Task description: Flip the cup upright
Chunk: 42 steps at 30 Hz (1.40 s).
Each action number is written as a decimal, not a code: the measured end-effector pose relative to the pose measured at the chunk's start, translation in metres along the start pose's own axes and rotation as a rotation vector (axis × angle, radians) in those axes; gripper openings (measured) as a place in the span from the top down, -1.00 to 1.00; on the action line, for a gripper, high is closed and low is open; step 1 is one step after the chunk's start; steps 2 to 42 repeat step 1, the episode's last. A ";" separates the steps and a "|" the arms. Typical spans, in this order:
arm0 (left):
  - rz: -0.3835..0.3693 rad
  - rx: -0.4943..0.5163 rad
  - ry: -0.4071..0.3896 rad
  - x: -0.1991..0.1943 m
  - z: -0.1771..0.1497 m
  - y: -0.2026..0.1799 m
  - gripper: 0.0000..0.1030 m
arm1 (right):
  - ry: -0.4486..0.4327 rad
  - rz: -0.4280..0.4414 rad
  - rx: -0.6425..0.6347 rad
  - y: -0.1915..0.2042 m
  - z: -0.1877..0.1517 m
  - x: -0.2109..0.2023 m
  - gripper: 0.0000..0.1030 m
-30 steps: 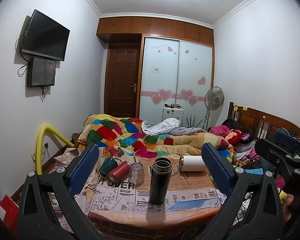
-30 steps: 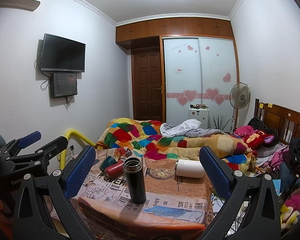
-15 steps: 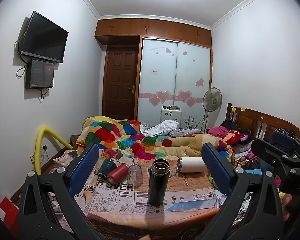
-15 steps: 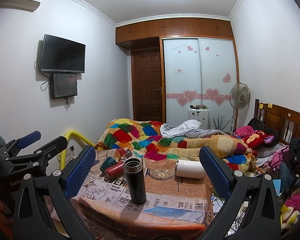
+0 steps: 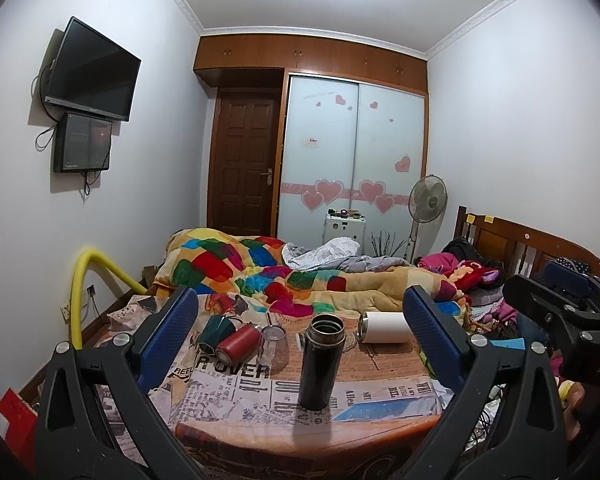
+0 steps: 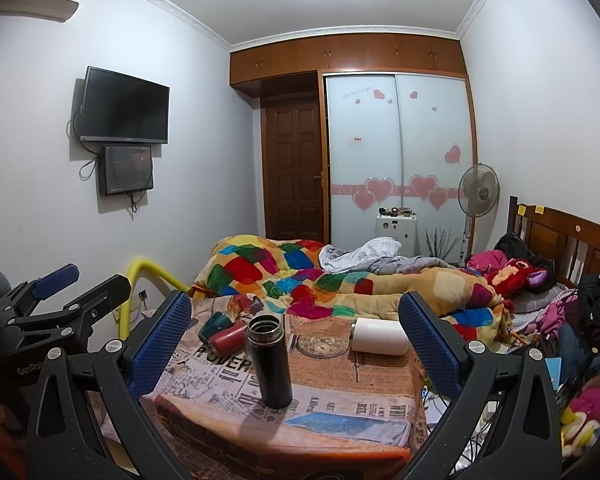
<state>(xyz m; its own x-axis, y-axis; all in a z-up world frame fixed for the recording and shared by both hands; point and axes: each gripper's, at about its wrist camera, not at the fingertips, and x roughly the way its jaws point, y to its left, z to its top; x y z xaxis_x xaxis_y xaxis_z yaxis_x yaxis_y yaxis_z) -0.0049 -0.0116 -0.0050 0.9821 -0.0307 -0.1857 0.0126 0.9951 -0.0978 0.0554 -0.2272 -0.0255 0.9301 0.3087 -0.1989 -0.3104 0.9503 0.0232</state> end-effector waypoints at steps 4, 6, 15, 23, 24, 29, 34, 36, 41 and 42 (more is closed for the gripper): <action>0.006 -0.005 0.002 0.001 -0.001 0.003 -0.99 | 0.005 0.000 -0.004 0.001 0.000 0.001 -1.00; 0.006 -0.005 0.002 0.001 -0.001 0.003 -0.99 | 0.005 0.000 -0.004 0.001 0.000 0.001 -1.00; 0.006 -0.005 0.002 0.001 -0.001 0.003 -0.99 | 0.005 0.000 -0.004 0.001 0.000 0.001 -1.00; 0.006 -0.005 0.002 0.001 -0.001 0.003 -0.99 | 0.005 0.000 -0.004 0.001 0.000 0.001 -1.00; 0.006 -0.005 0.002 0.001 -0.001 0.003 -0.99 | 0.005 0.000 -0.004 0.001 0.000 0.001 -1.00; 0.006 -0.005 0.002 0.001 -0.001 0.003 -0.99 | 0.005 0.000 -0.004 0.001 0.000 0.001 -1.00; 0.006 -0.005 0.002 0.001 -0.001 0.003 -0.99 | 0.005 0.000 -0.004 0.001 0.000 0.001 -1.00; 0.006 -0.005 0.002 0.001 -0.001 0.003 -0.99 | 0.005 0.000 -0.004 0.001 0.000 0.001 -1.00; 0.006 -0.005 0.002 0.001 -0.001 0.003 -0.99 | 0.005 0.000 -0.004 0.001 0.000 0.001 -1.00; 0.006 -0.005 0.002 0.001 -0.001 0.003 -0.99 | 0.005 0.000 -0.004 0.001 0.000 0.001 -1.00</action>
